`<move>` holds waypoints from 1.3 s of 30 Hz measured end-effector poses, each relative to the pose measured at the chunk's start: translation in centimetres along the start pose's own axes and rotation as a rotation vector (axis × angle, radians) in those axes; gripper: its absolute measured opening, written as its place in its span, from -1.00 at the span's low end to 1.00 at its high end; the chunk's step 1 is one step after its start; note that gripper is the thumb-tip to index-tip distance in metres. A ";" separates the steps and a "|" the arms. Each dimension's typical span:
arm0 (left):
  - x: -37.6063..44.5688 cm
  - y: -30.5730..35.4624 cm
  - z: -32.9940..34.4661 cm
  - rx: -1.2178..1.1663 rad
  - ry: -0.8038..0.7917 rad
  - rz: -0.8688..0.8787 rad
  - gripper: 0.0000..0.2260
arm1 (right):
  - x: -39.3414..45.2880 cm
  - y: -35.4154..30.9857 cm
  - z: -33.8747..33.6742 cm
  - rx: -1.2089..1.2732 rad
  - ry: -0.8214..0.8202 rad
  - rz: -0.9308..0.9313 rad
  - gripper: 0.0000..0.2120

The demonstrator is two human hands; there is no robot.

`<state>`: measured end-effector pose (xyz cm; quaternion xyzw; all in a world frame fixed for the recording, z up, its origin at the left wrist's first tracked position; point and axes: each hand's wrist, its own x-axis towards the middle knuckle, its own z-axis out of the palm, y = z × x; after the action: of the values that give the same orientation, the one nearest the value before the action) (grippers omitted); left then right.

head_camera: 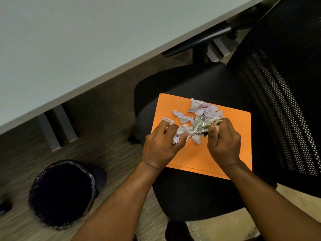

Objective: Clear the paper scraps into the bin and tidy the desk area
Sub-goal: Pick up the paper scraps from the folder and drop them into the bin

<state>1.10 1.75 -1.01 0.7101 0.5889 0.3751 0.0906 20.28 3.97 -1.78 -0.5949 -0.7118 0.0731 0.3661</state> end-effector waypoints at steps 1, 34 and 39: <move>-0.3 -0.2 -1.0 -0.002 0.036 -0.019 -0.50 | 0.2 -1.3 0.3 0.032 0.011 -0.012 -0.64; -37.6 -32.8 -17.7 0.359 0.356 -1.010 -0.63 | -28.4 -31.9 37.0 0.364 -0.694 -0.277 -0.62; -40.2 -36.1 -15.2 0.248 0.142 -1.193 -0.47 | -30.3 -31.2 41.1 0.226 -0.909 -0.278 -0.58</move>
<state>-37.37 -28.91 -28.11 0.2365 0.9288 0.2348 0.1623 -28.70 -18.43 -27.75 -0.3584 -0.8599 0.3529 0.0868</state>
